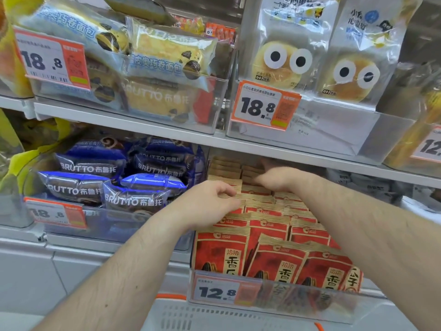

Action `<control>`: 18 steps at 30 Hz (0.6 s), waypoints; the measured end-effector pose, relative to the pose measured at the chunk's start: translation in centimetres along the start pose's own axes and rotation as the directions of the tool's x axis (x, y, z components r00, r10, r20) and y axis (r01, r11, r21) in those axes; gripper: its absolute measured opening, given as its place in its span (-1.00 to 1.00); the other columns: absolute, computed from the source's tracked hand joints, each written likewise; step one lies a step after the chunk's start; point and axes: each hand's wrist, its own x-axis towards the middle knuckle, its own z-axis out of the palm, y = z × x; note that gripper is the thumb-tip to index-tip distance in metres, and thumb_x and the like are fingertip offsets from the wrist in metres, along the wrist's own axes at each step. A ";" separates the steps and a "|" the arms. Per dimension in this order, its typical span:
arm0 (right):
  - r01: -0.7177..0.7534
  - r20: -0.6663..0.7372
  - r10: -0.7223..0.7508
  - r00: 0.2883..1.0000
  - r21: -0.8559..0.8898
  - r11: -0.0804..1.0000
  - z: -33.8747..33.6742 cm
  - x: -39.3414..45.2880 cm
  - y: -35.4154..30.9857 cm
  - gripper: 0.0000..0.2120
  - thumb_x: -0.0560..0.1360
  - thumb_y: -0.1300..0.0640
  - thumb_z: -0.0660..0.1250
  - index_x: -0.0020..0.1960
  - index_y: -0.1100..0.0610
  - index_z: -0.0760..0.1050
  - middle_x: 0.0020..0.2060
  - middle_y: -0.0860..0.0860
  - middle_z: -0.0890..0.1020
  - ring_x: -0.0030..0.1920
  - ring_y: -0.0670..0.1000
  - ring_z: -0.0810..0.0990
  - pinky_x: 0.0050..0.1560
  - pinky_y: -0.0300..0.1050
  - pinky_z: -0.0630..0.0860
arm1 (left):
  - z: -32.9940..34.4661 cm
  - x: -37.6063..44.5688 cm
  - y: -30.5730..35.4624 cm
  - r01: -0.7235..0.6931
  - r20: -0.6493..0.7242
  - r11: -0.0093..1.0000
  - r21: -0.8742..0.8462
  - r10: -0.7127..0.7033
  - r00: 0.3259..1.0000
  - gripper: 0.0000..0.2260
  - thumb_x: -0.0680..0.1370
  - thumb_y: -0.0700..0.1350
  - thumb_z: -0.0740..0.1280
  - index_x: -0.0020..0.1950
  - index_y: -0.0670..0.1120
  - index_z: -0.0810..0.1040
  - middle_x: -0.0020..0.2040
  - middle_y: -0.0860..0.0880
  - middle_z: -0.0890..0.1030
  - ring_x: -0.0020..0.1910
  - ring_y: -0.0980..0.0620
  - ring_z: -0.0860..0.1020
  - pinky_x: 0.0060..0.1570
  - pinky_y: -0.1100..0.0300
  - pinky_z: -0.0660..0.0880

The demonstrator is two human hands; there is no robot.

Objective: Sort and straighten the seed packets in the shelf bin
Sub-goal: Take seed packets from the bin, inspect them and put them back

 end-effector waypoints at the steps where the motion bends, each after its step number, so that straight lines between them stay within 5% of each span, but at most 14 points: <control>1: 0.013 -0.021 -0.014 1.000 -0.037 0.999 0.3 0.1 0.3 -0.45 0.60 -0.05 0.27 0.52 0.04 0.21 0.41 0.12 0.45 0.35 0.14 0.45 0.27 -0.05 0.37 | 0.0 0.1 0.0 0.006 0.008 1.000 0.001 -0.006 1.000 -0.67 0.57 0.09 0.36 0.33 0.12 0.56 0.25 0.10 0.59 0.14 0.12 0.58 0.26 0.09 0.50; 5: 0.067 -0.085 -0.077 0.993 -0.122 0.990 1.0 -0.4 1.0 -0.30 0.53 -0.15 0.35 0.54 0.06 0.17 0.41 0.10 0.45 0.33 0.14 0.48 0.21 -0.07 0.43 | -0.1 0.2 0.3 0.014 0.010 0.999 0.038 -0.014 1.000 -0.66 0.58 0.10 0.35 0.35 0.13 0.54 0.27 0.10 0.57 0.15 0.10 0.57 0.25 0.08 0.50; 12: 0.072 -0.081 -0.073 0.994 -0.012 0.997 1.1 -1.0 1.4 -0.37 0.48 -0.20 0.40 0.43 0.09 0.37 0.32 0.06 0.52 0.23 0.07 0.50 0.10 -0.15 0.42 | 0.0 0.0 0.1 0.016 0.007 0.999 0.039 -0.016 1.000 -0.69 0.57 0.12 0.35 0.31 0.17 0.55 0.24 0.11 0.58 0.13 0.10 0.57 0.24 0.04 0.52; 18: 0.014 -0.036 -0.013 0.999 0.043 0.999 0.5 -0.5 1.4 -0.35 0.49 -0.25 0.36 0.45 0.07 0.39 0.39 0.07 0.48 0.37 0.11 0.44 0.32 -0.02 0.39 | 0.0 0.0 -0.1 0.014 0.002 0.999 0.031 -0.014 1.000 -0.69 0.57 0.11 0.35 0.31 0.17 0.55 0.25 0.11 0.57 0.14 0.10 0.57 0.24 0.03 0.52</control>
